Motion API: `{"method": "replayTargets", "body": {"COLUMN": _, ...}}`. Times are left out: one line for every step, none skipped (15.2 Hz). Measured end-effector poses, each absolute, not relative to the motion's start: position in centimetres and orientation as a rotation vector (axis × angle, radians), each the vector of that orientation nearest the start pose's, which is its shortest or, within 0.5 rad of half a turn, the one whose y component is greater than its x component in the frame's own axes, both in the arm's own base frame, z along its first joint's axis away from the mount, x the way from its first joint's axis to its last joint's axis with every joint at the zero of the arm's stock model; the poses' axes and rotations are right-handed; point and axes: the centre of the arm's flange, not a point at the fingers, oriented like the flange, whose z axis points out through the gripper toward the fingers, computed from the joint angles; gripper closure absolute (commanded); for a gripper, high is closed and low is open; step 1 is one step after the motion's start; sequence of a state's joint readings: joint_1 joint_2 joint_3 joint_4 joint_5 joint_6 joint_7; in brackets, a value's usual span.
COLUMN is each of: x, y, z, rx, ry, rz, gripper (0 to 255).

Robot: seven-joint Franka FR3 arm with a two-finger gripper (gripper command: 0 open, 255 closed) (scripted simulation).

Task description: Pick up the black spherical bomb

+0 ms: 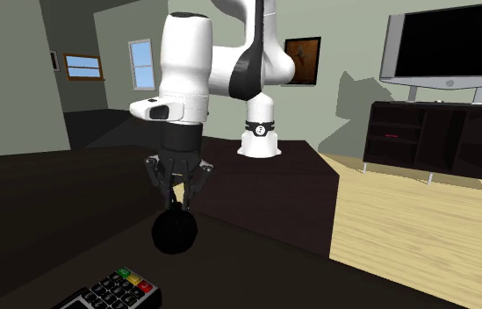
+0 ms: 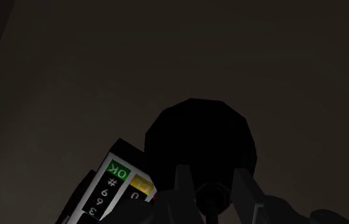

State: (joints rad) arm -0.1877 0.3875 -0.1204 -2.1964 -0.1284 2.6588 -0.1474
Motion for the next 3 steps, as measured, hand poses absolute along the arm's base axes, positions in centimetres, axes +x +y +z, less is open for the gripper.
{"method": "replayTargets", "body": {"x": 53.94, "y": -16.80, "z": 21.86, "rx": -3.263, "ry": 0.063, "rz": -0.079, "gripper": 255}}
{"method": "replayTargets", "body": {"x": 53.96, "y": -16.77, "z": 22.40, "rx": -3.263, "ry": 0.063, "rz": -0.080, "gripper": 255}}
{"method": "replayTargets", "body": {"x": 53.95, "y": -16.74, "z": 22.73, "rx": -3.263, "ry": 0.063, "rz": -0.080, "gripper": 255}}
